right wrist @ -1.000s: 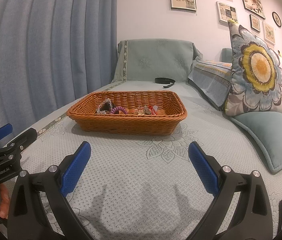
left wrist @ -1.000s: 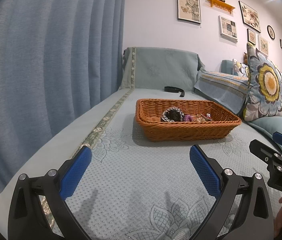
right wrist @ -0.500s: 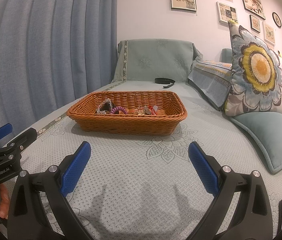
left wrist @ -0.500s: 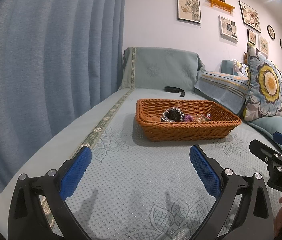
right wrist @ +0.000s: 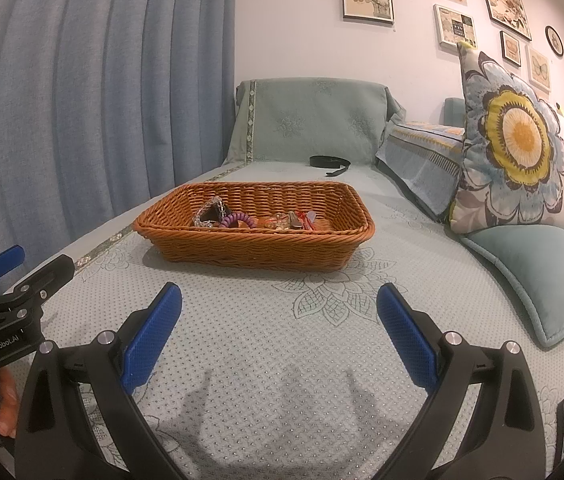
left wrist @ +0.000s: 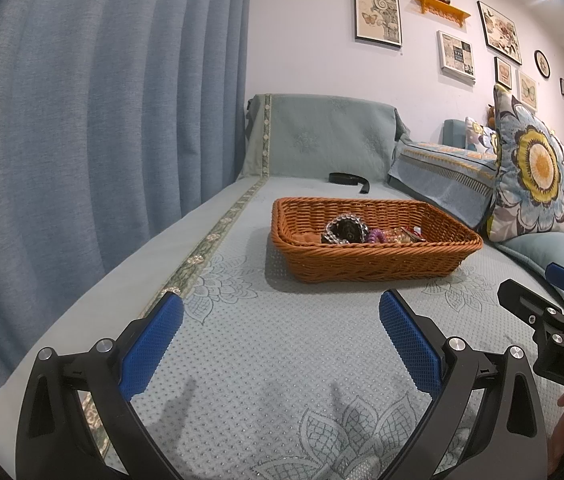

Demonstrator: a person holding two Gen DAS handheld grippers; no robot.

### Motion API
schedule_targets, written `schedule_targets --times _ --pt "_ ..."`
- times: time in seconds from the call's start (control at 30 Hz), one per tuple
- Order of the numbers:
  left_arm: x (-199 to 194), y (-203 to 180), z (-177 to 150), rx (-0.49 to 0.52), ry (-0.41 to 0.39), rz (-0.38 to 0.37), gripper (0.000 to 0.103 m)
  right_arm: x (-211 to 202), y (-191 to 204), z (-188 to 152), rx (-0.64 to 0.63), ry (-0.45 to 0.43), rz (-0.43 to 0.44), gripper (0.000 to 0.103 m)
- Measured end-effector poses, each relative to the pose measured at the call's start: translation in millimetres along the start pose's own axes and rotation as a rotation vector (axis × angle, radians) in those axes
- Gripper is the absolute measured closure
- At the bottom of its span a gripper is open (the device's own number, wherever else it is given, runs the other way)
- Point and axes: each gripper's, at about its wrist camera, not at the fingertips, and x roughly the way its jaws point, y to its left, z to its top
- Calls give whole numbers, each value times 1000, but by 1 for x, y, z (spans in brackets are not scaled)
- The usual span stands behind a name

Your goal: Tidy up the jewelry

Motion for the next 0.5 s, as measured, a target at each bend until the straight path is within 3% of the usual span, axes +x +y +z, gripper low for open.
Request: schedule_targets --times 0.5 --pt "2 2 -1 -7 4 13 8 1 1 1 -3 3 0 10"
